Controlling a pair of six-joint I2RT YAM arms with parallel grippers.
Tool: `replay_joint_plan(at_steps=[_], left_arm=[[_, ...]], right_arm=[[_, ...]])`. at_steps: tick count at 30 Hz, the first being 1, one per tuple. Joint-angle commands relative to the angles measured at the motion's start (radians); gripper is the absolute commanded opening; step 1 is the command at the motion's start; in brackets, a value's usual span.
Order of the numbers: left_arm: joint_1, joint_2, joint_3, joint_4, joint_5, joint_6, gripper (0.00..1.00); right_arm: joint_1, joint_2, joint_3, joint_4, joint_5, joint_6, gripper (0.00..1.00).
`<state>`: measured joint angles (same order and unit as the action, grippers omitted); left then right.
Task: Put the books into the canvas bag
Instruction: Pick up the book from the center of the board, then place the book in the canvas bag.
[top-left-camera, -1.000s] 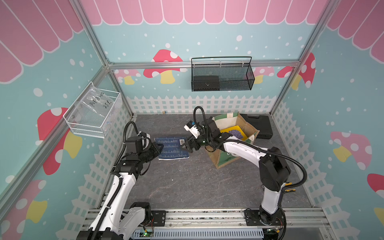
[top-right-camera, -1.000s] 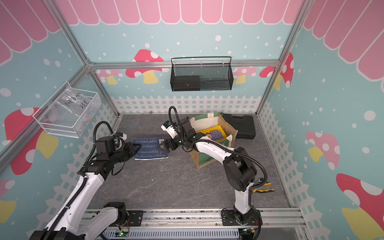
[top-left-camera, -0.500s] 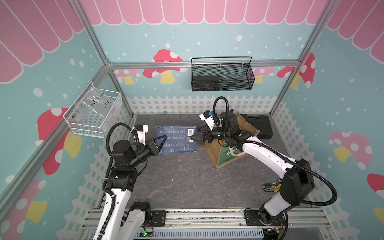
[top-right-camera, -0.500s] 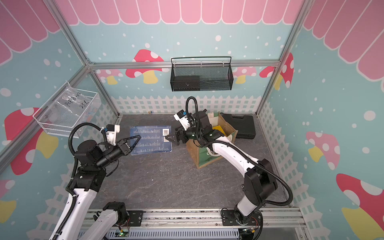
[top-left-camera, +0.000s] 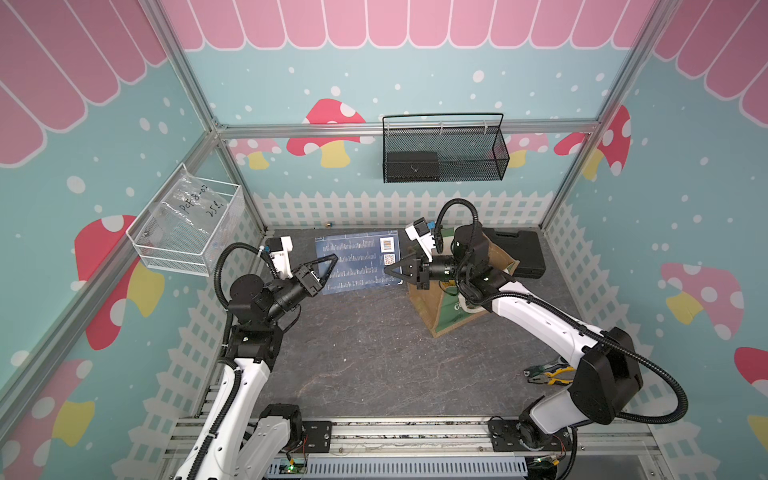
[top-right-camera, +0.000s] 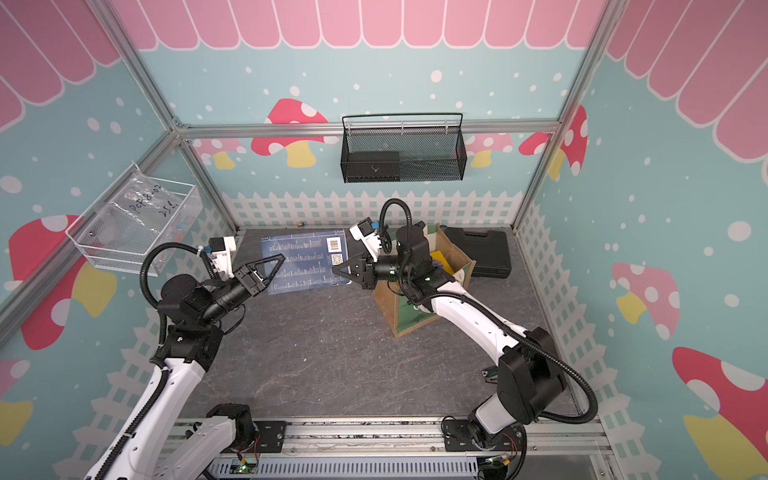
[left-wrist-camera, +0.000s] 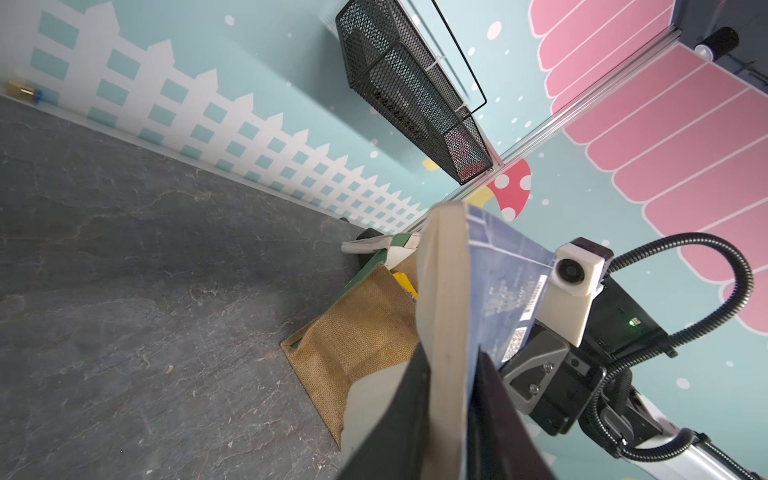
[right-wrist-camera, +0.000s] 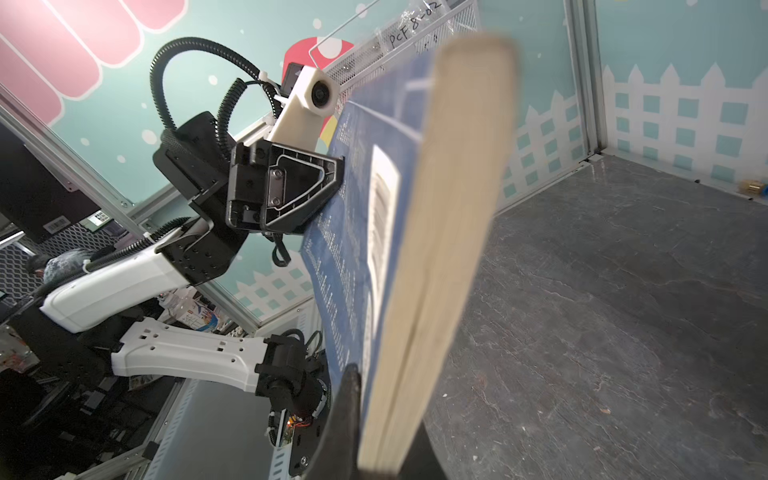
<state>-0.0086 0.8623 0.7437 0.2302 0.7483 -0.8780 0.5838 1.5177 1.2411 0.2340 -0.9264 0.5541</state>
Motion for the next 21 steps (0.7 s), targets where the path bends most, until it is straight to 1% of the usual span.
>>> replay_joint_plan(at_steps=[1, 2, 3, 5, 7, 10, 12, 14, 17, 21], left_arm=[[-0.008, 0.015, 0.005, 0.071, 0.037, -0.022, 0.66], [-0.01, 0.021, 0.009, 0.068, 0.039, -0.02, 0.78], [-0.01, 0.026, 0.012, 0.064, 0.039, -0.014, 0.84], [-0.01, 0.03, 0.022, 0.042, 0.03, 0.007, 0.89], [-0.01, 0.033, 0.038, -0.004, 0.015, 0.042, 0.94], [-0.009, 0.045, 0.069, -0.072, -0.001, 0.099, 0.95], [-0.008, 0.053, 0.082, -0.103, -0.018, 0.124, 0.95], [-0.008, 0.063, 0.078, -0.092, -0.03, 0.126, 0.95], [-0.008, 0.087, 0.065, -0.051, -0.032, 0.113, 0.96], [-0.01, 0.118, 0.051, -0.017, -0.027, 0.106, 0.96]], right_arm=[[-0.038, -0.033, 0.039, -0.006, -0.031, 0.024, 0.0], [-0.058, -0.041, 0.052, -0.036, -0.036, 0.016, 0.0], [-0.082, -0.054, 0.06, -0.069, -0.041, 0.006, 0.0], [-0.137, -0.079, 0.081, -0.158, -0.055, -0.028, 0.0], [-0.2, -0.102, 0.124, -0.309, -0.046, -0.093, 0.0], [-0.296, -0.139, 0.199, -0.551, 0.012, -0.199, 0.0], [-0.332, -0.16, 0.262, -0.734, 0.12, -0.279, 0.0], [-0.356, -0.174, 0.311, -0.879, 0.215, -0.328, 0.0], [-0.386, -0.218, 0.344, -1.026, 0.328, -0.351, 0.0], [-0.395, -0.235, 0.411, -1.249, 0.571, -0.386, 0.0]])
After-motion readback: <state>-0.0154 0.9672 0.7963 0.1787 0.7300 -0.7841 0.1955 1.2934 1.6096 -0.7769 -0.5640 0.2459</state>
